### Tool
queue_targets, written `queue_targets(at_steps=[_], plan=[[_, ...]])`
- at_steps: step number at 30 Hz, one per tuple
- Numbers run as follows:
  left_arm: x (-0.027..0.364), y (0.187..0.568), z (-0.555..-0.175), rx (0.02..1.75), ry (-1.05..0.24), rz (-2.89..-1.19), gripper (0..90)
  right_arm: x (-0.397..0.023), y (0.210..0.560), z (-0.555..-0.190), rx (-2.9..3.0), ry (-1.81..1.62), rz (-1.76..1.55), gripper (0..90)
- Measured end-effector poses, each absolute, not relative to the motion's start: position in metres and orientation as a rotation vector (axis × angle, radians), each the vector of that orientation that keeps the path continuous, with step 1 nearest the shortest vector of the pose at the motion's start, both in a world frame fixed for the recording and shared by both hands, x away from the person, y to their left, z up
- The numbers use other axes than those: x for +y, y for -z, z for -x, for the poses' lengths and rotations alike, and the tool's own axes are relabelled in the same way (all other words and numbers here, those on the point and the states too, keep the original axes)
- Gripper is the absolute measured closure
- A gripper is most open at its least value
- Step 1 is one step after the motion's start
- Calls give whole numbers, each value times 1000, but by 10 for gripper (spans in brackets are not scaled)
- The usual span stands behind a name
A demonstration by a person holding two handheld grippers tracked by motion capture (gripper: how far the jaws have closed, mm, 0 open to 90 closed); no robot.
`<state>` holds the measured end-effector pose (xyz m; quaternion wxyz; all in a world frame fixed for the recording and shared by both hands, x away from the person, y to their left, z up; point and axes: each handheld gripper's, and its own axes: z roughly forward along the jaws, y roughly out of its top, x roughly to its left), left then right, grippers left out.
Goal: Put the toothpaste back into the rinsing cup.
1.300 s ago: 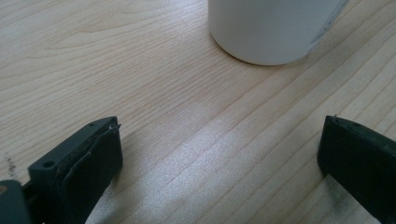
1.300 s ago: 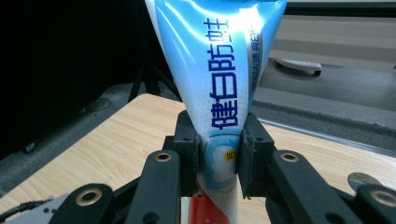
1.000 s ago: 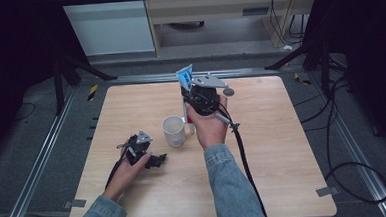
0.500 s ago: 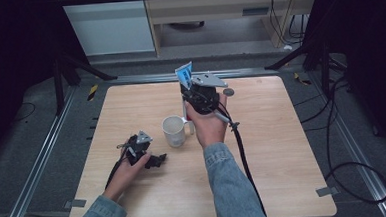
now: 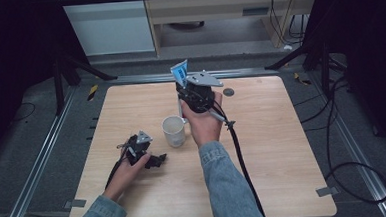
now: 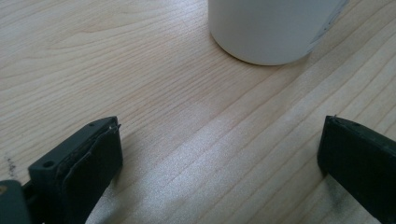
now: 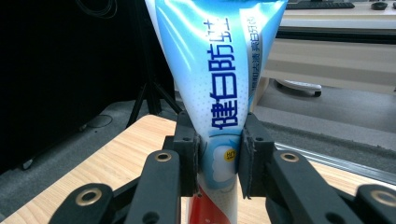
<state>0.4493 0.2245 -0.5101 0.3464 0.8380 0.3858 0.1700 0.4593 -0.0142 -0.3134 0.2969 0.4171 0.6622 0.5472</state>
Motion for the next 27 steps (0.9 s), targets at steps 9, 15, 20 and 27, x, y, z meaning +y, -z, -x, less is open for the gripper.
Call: queue_targets(at_steps=[9, 15, 20, 27], plan=[[225, 510, -449, 1000, -443, -2175, 0, -6, 319, -462, 1766, -1473, -1104, 722], [225, 510, -449, 1000, -443, -2175, 0, 1, 325, -464, 1779, -1491, -1099, 721], [225, 510, -449, 1001, -443, -2175, 0, 8, 330, -465, 1793, -1502, -1097, 721], [225, 510, -449, 1000, -443, -2174, 0, 16, 336, -467, 1805, -1502, -1087, 720]])
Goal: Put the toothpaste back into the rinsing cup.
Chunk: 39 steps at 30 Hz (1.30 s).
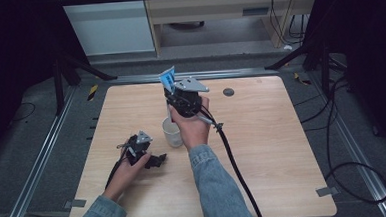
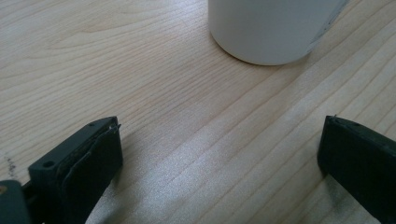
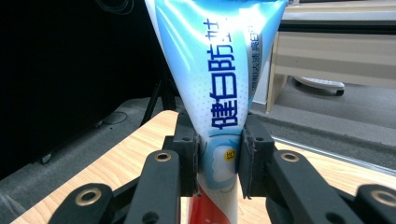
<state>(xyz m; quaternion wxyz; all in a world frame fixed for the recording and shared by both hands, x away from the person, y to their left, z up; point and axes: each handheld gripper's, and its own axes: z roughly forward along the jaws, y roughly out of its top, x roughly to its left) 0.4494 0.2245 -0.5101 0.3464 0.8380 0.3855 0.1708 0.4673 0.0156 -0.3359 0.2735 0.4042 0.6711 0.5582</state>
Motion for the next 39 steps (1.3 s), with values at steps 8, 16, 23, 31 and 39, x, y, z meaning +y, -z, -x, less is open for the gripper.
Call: queue_targets(at_steps=[8, 16, 23, 31, 39], plan=[[225, 510, -449, 1000, -443, -2175, 0, 21, 346, -470, 1817, -1499, -1090, 720], [225, 510, -449, 1000, -443, -2175, 0, 21, 358, -474, 1831, -1483, -1103, 719], [224, 510, -449, 1001, -445, -2171, 0, 23, 375, -478, 1854, -1464, -1117, 719], [224, 510, -449, 1001, -445, -2171, 0, 20, 385, -480, 1850, -1453, -1136, 718], [225, 510, -449, 1000, -445, -2172, 0, 20, 394, -482, 1851, -1446, -1152, 718]])
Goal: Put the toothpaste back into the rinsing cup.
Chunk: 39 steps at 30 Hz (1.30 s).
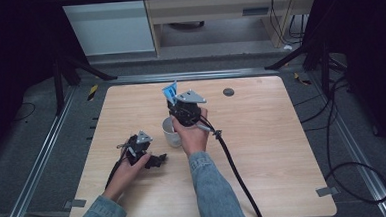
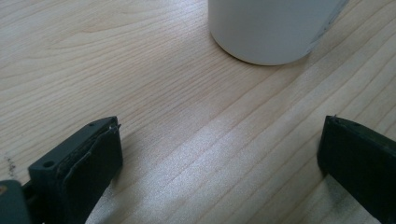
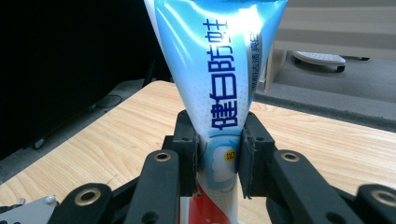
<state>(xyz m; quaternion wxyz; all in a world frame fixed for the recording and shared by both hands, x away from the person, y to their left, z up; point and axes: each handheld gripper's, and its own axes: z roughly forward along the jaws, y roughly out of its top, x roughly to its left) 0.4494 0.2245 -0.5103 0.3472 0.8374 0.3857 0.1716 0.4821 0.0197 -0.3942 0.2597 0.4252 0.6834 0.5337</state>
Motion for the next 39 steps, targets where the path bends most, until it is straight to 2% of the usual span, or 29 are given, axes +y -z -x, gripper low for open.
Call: queue_targets(at_steps=[39], plan=[[225, 510, -449, 997, -442, -2178, 0, 20, 417, -486, 1867, -1444, -1221, 715]])
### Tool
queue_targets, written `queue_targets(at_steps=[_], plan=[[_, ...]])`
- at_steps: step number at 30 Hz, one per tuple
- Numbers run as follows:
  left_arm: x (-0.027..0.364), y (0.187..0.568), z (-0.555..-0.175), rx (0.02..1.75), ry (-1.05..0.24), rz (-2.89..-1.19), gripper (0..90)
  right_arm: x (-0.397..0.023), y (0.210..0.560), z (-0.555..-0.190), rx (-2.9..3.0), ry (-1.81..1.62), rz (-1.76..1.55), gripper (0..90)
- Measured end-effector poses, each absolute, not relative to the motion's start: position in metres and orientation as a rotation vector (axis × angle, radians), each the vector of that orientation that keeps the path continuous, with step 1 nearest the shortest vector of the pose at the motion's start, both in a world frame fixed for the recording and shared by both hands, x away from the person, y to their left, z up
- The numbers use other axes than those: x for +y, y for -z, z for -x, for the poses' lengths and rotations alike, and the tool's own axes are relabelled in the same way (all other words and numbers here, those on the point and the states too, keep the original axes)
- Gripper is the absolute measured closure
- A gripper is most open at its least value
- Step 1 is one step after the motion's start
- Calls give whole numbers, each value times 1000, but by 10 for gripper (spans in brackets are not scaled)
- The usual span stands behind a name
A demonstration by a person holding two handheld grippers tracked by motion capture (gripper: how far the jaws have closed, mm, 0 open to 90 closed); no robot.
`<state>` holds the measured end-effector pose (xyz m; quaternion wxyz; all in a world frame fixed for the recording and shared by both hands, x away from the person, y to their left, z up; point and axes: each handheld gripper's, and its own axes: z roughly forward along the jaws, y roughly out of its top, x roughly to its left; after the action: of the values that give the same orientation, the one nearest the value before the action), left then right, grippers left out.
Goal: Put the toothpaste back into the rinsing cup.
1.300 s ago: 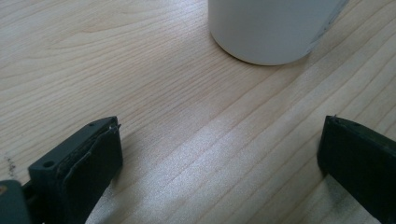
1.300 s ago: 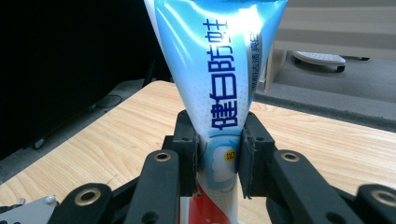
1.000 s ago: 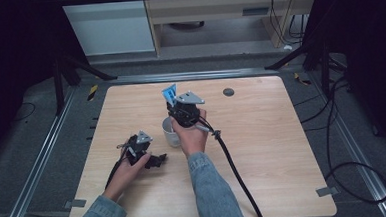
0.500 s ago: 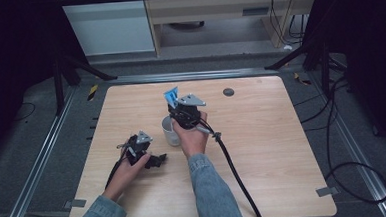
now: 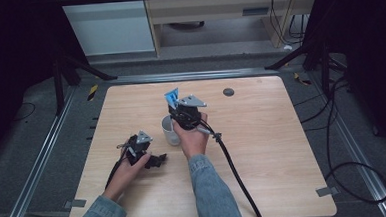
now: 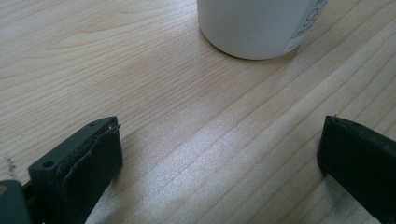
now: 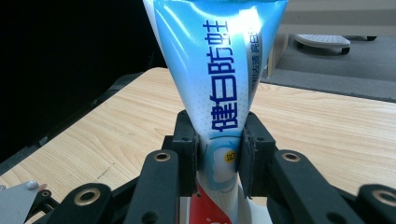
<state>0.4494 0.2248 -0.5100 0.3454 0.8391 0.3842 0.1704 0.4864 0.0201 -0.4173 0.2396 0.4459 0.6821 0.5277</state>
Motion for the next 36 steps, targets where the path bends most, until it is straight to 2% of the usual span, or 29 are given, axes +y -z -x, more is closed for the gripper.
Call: queue_targets(at_steps=[36], plan=[[225, 510, -449, 998, -444, -2178, 0, 15, 422, -485, 1887, -1460, -1248, 703]])
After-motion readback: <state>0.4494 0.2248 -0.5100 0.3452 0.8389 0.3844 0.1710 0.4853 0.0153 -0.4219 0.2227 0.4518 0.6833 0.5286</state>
